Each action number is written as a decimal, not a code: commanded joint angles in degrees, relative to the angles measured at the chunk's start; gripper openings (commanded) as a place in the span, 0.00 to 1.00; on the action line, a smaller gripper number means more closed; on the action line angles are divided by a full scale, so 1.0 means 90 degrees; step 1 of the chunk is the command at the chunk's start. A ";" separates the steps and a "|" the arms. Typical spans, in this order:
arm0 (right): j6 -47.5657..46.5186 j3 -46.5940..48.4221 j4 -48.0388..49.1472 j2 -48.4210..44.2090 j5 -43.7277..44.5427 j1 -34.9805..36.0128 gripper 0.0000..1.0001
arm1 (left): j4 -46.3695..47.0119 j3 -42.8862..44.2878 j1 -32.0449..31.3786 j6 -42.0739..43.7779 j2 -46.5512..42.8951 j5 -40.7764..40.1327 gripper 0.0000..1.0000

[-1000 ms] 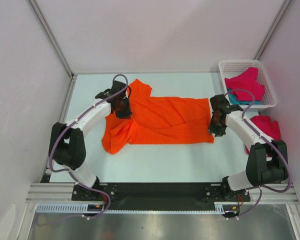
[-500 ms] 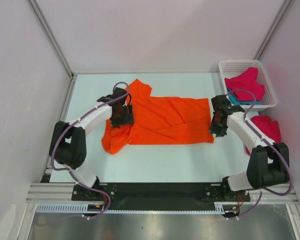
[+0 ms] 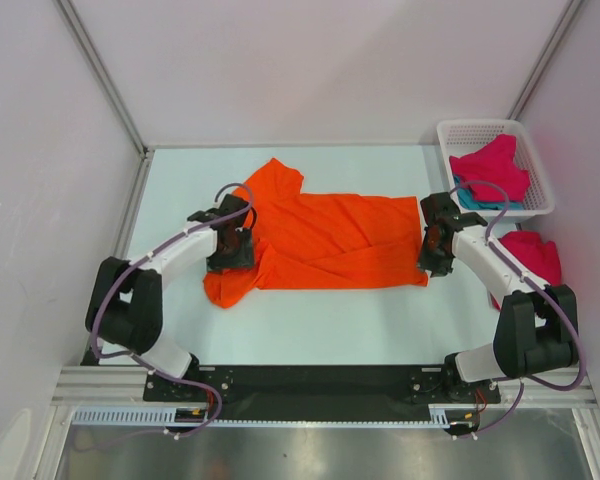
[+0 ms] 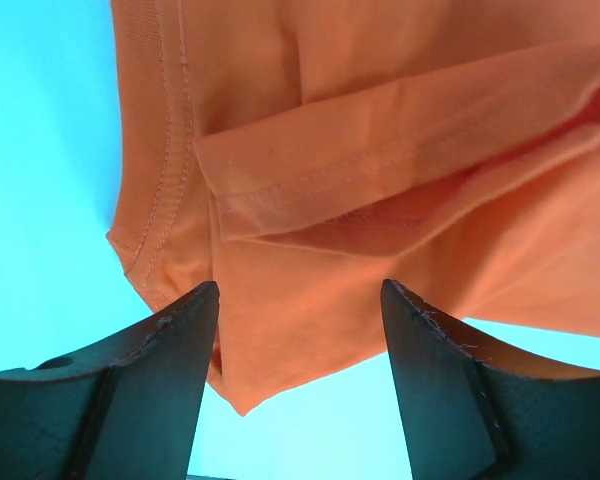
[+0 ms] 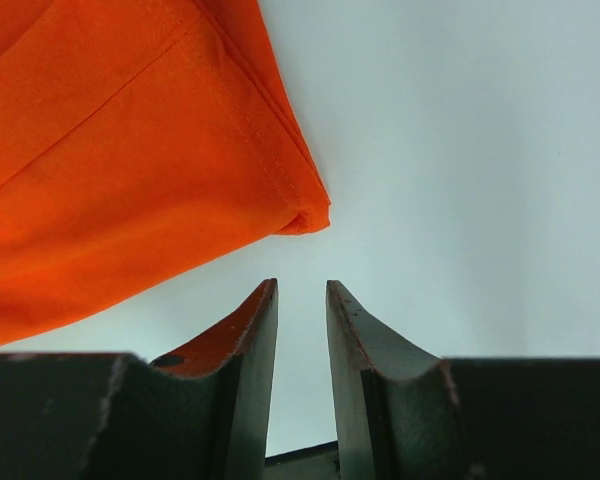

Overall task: Fold and stack the t-shirts
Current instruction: Fold the flattened tshirt in 1/3 of the way

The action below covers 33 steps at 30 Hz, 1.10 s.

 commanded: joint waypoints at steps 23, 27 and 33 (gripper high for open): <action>-0.0141 -0.0019 0.0193 0.0210 0.0101 -0.0024 0.31 | 0.0020 0.1324 0.0310 0.0251 0.1296 -0.0901 0.66; -0.0151 -0.0019 0.0212 0.0230 0.0110 -0.0024 0.31 | 0.0001 0.1529 0.0457 0.0329 0.1481 -0.0892 0.65; -0.0161 -0.0009 0.0193 0.0249 0.0110 -0.0014 0.31 | -0.0165 0.2174 0.0770 0.0476 0.1843 -0.0989 0.65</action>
